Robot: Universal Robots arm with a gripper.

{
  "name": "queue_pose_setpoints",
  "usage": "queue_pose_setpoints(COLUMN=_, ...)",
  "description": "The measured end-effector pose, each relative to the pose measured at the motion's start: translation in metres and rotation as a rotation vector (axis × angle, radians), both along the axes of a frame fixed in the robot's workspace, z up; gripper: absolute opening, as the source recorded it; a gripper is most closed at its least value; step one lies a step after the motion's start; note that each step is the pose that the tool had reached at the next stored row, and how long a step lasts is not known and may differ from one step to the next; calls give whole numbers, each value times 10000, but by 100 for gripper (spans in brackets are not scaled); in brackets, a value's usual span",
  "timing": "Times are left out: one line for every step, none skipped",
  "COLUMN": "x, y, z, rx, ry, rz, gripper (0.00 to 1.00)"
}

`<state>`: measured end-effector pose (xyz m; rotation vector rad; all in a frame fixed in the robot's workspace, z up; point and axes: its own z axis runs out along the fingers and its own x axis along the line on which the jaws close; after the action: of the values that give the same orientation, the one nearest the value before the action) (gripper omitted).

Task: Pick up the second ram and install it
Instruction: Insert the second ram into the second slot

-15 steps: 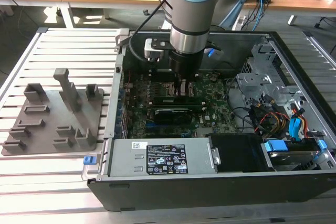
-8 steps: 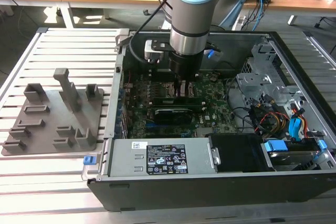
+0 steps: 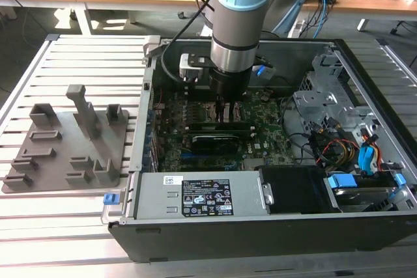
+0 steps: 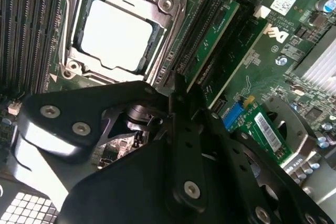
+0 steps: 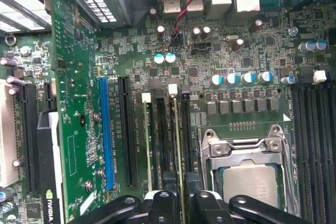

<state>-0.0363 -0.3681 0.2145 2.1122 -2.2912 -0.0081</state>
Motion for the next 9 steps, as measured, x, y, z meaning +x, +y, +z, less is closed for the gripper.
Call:
queue_pose_setpoints(x=0, y=0, z=4, rx=-2, ry=1, rz=0, gripper=21)
queue_pose_setpoints(x=0, y=4, z=57, rx=-2, ry=0, rz=-1, gripper=21)
queue_pose_setpoints(x=-1, y=12, z=106, rx=-11, ry=2, rz=-3, gripper=21)
queue_pose_setpoints(x=0, y=14, z=142, rx=-7, ry=-1, rz=-1, gripper=21)
queue_pose_setpoints(x=0, y=16, z=185, rx=-10, ry=1, rz=1, gripper=21)
queue_pose_setpoints(x=0, y=17, z=238, rx=-9, ry=1, rz=1, gripper=21)
queue_pose_setpoints(x=-1, y=36, z=338, rx=-11, ry=-2, rz=-2, gripper=21)
queue_pose_setpoints(x=0, y=51, z=381, rx=-11, ry=-5, rz=0, gripper=20)
queue_pose_setpoints(x=0, y=55, z=401, rx=-13, ry=-6, rz=0, gripper=13)
